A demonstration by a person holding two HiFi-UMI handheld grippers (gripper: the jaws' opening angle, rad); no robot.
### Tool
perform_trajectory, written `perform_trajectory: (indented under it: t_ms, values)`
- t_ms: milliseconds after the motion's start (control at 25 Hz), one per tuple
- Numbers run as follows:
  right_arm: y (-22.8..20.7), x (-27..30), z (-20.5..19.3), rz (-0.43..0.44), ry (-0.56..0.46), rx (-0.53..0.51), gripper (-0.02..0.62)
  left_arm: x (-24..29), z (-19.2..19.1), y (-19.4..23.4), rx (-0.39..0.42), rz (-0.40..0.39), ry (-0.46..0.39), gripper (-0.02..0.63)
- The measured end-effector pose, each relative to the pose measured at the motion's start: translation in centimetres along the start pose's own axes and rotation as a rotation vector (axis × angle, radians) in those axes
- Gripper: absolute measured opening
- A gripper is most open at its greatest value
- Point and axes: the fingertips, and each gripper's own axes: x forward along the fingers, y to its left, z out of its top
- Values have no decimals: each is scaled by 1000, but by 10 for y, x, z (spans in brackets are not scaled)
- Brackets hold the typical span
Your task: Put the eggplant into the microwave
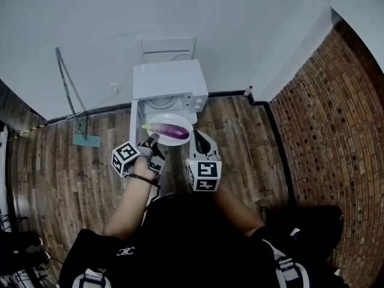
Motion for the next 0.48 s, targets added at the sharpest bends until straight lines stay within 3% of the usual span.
perform_trajectory:
  t_ms: [480]
  values:
    - [7, 47, -5, 113, 31, 0, 8, -1, 32, 14, -41, 24, -128, 17]
